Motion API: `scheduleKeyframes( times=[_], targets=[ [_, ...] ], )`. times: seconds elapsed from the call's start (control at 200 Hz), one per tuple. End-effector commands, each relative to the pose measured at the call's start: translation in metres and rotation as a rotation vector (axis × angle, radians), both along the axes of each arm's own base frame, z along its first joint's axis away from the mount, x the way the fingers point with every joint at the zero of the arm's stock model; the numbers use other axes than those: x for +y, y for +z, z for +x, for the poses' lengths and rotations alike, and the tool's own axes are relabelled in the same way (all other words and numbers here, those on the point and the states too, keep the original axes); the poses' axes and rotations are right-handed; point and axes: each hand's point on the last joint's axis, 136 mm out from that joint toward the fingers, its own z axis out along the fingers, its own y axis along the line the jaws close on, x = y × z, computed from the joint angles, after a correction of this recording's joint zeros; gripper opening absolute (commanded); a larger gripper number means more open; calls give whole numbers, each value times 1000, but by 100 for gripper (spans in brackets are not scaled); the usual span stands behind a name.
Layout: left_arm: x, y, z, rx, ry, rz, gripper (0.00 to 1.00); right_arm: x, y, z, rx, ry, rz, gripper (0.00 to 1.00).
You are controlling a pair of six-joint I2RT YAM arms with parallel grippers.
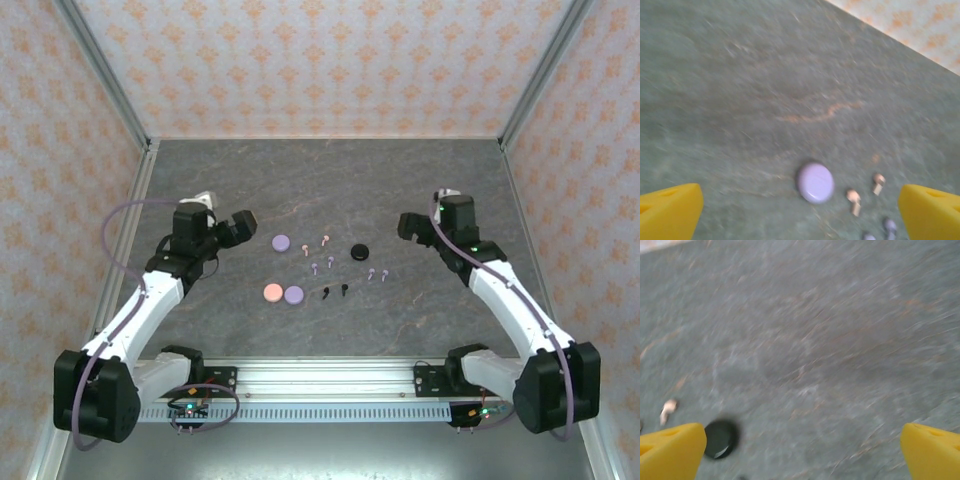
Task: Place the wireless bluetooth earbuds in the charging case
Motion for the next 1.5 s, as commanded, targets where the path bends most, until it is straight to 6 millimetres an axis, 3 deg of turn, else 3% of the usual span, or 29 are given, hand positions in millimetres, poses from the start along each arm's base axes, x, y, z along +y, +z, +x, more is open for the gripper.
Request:
scheduleKeyframes(
  times=[0.0,0.125,0.275,0.716,0.986,1.266,1.496],
  targets=[
    [-26,4,-6,41,-45,-129,100,32,-13,-22,124,114,-39,100],
    [-40,4,-4,35,-68,-186,100,62,-34,-26,207,213,-109,97],
    [-43,7,-5,32,-76,-184,100,90,-59,-23,286,305,-221,93],
    [-35,3,-12,40,-58,-138,100,124,-124,5,429,400,-303,79],
    [-35,0,-11,50,-57,-135,100,129,-138,15,460,406,-320,67],
    [-33,-1,-11,55,-54,-128,100,130,-149,7,497,417,-309,62],
    [-35,0,-11,57,-66,-129,100,129,-144,3,483,426,-298,51]
  ],
)
